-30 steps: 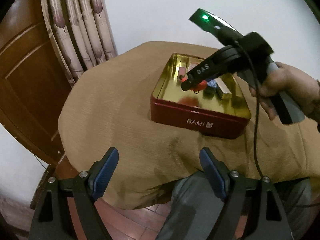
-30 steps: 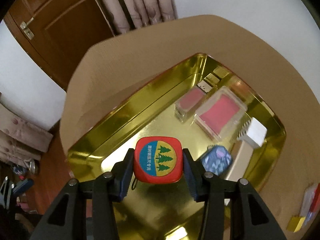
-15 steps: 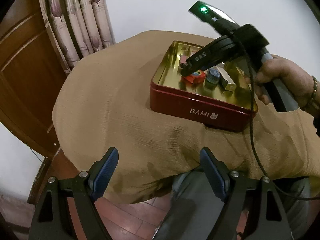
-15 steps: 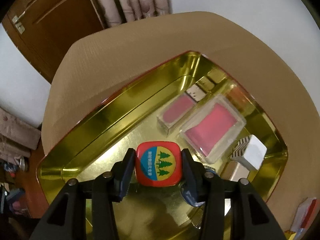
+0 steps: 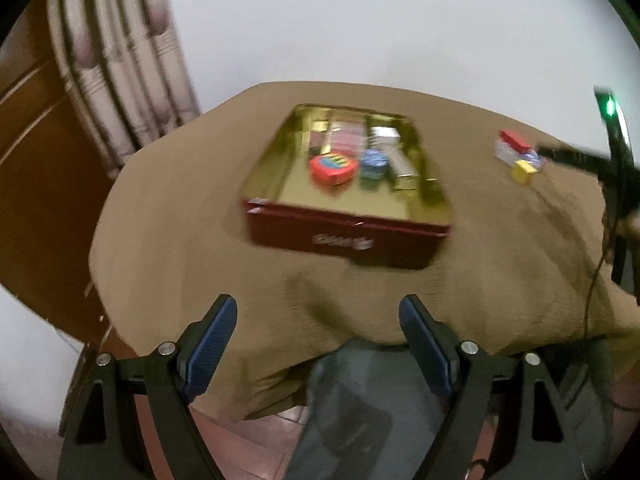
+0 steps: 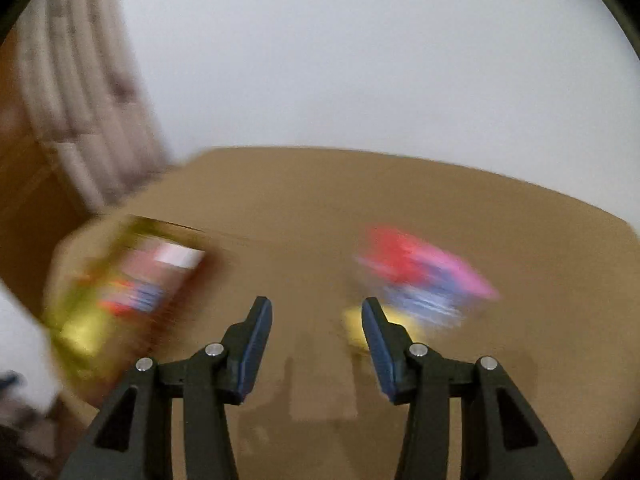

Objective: Organize rigid objects
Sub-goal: 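Reach the left tool to the yellow cube and grasp it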

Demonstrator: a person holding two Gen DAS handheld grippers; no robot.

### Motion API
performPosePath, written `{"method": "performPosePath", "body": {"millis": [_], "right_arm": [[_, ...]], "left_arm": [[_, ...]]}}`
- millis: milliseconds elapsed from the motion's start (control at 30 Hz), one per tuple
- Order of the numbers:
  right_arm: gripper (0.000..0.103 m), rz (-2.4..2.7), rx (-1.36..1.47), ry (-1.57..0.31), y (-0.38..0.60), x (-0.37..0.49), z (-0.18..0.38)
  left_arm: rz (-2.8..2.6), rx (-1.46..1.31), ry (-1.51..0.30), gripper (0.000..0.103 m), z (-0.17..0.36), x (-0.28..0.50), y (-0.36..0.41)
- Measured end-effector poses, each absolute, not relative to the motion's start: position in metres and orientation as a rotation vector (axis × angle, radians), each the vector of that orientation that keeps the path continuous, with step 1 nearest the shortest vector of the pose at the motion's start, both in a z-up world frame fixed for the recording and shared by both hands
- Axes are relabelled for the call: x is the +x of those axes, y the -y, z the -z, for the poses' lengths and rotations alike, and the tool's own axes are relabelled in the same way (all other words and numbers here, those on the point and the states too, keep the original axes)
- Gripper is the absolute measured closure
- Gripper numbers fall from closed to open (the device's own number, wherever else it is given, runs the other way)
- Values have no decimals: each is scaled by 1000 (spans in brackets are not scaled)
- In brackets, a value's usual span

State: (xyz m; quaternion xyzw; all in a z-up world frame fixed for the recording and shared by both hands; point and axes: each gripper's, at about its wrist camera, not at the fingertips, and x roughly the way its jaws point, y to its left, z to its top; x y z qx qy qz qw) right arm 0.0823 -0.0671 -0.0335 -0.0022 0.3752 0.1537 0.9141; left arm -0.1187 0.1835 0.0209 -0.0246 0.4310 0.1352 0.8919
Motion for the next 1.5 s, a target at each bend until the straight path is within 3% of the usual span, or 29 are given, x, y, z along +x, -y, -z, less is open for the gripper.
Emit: {"method": "performPosePath", "body": {"millis": [333,867,1367,1400,1467,1500], "right_arm": [[55,-14,37,-833,197,88,90],[55,-110,173,-808,243,88,93],[55,-186,232,-774,245,67,62],[55,-187,235,-772,246,66,61],[55,-187,239,-770,247,66,60],[55,-186,242,-769,248,64,58]], "left_arm": [[-19,-11,-880,23,-34,-52,-103],[316,203,-808,23,22,118,21],[310,341,-826,23,47,161,50],[310,350,-825,25,49,161,52],[315,372,-833,41,53,162,56],[319,376,-844,55,55,163,57]]}}
